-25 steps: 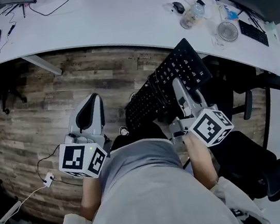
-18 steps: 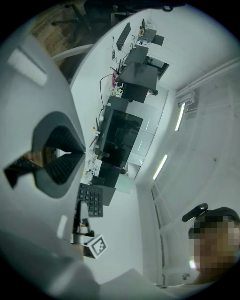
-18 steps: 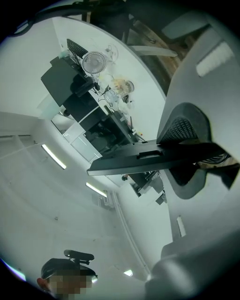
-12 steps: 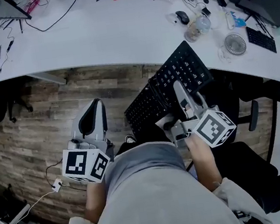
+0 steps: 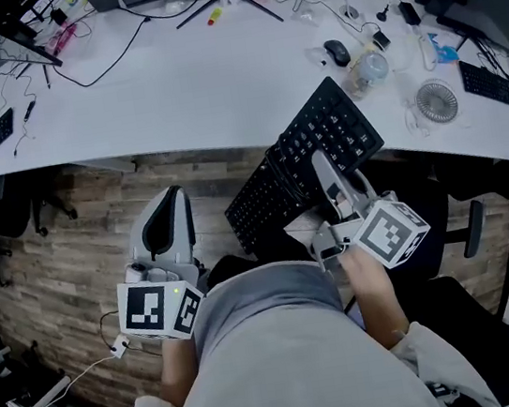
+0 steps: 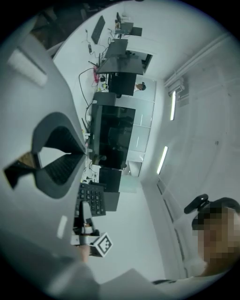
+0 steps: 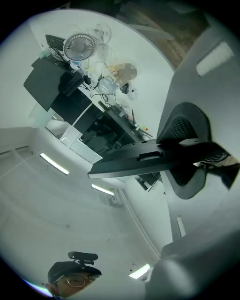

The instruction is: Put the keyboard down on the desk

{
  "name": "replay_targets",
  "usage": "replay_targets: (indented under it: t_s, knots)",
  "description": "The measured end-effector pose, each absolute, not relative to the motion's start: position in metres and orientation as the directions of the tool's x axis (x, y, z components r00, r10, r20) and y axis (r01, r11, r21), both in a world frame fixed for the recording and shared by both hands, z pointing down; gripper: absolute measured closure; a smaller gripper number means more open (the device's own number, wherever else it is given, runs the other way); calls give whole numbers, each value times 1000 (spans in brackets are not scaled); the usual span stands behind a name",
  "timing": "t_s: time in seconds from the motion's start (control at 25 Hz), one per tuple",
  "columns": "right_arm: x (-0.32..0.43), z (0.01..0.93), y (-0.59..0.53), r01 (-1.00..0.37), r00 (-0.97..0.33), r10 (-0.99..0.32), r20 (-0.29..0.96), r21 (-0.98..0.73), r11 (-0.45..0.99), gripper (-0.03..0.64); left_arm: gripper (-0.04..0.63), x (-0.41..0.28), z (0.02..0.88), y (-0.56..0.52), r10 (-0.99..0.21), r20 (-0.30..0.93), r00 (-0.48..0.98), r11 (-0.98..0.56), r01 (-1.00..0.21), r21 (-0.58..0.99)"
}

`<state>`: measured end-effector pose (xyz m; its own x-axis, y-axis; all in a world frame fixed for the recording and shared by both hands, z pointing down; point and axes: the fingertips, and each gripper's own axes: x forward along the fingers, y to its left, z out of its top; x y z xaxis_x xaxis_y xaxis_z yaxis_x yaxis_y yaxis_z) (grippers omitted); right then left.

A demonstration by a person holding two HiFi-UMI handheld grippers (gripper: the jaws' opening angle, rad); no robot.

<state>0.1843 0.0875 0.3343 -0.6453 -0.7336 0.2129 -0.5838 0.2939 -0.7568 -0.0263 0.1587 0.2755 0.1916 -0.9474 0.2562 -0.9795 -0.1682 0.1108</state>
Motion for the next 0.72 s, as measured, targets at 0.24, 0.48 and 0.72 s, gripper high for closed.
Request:
replay_targets:
  t_s: [0.24, 0.48, 0.72]
  knots:
    - [182, 326, 59, -527, -670, -723, 168, -794, 304, 541, 595, -23, 270, 140, -950, 245, 193, -164, -977, 134]
    - [179, 320, 29, -520, -662, -734, 152, -799, 303, 541, 595, -32, 271, 119, -947, 259, 191, -159, -978, 138]
    - [164, 319, 4, -511, -651, -745, 147, -810, 287, 540, 595, -54, 271, 91, -948, 238, 212, -172, -969, 177]
